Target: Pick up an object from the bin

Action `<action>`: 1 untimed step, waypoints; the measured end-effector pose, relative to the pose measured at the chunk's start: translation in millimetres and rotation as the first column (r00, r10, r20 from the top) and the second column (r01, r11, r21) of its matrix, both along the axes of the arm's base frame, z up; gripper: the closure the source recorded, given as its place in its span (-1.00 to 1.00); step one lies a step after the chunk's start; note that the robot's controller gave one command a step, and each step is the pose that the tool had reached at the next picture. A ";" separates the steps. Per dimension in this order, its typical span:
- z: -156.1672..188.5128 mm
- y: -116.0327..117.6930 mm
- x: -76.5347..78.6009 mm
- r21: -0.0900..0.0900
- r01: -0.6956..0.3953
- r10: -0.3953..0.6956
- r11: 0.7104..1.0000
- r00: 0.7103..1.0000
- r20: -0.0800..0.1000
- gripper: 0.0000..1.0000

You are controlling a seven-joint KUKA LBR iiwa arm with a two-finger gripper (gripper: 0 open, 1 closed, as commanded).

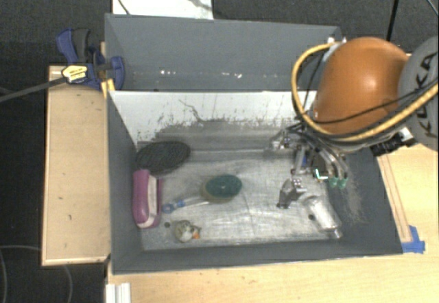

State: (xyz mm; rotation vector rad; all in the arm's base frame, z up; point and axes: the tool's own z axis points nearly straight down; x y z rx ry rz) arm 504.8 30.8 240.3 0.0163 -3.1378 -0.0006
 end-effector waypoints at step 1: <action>-155.2 57.5 45.0 0.001 -0.140 0.140 0.990 0.990 -0.001 -1.00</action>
Offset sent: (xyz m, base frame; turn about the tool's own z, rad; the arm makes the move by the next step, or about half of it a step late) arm 0.0460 0.0561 -0.1513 -0.1394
